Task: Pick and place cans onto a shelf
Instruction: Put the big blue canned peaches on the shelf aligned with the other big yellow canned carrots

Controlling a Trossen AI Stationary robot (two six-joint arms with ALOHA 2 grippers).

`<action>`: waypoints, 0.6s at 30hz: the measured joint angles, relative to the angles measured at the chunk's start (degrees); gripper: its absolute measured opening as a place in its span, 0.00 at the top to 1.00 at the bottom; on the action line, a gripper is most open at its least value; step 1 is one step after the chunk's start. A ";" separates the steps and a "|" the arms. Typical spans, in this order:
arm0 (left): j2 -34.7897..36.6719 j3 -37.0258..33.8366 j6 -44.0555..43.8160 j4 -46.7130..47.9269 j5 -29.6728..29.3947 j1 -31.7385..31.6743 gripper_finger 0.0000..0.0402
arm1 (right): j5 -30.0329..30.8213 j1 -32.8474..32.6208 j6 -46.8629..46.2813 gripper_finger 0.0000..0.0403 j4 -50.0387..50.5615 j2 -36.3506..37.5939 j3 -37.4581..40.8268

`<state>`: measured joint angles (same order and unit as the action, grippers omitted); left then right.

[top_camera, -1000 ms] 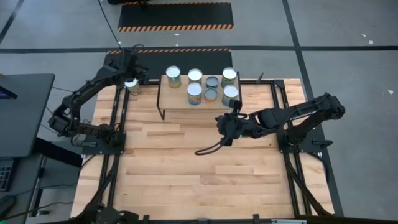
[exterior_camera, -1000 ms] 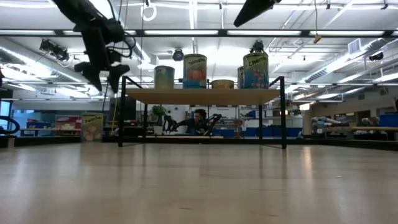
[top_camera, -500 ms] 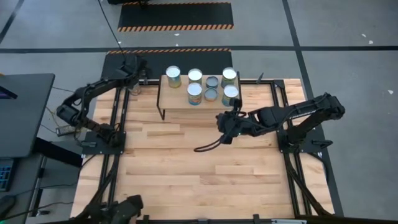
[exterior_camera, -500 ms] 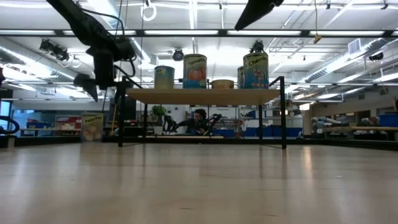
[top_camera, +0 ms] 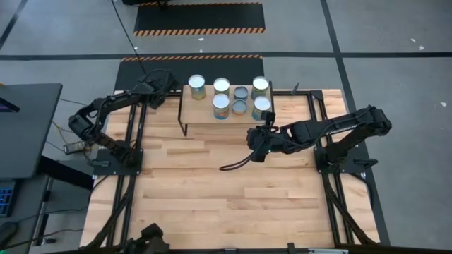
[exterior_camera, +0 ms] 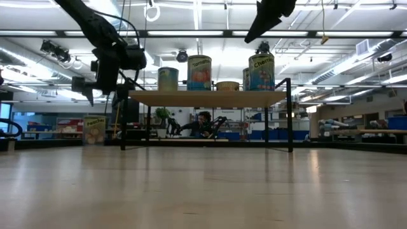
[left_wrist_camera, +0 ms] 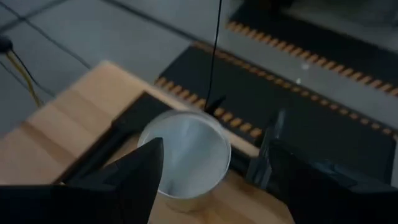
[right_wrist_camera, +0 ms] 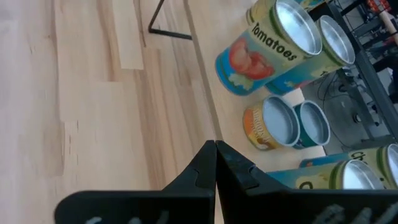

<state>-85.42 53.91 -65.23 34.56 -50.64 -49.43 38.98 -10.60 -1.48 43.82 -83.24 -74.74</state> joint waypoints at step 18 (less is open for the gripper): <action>-1.32 0.53 -8.79 -1.40 11.74 -7.99 0.27 | -2.34 0.71 1.87 0.98 -1.76 0.00 4.15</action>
<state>-86.73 54.44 -74.02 33.16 -38.89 -57.42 36.65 -9.89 0.39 42.06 -83.24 -70.59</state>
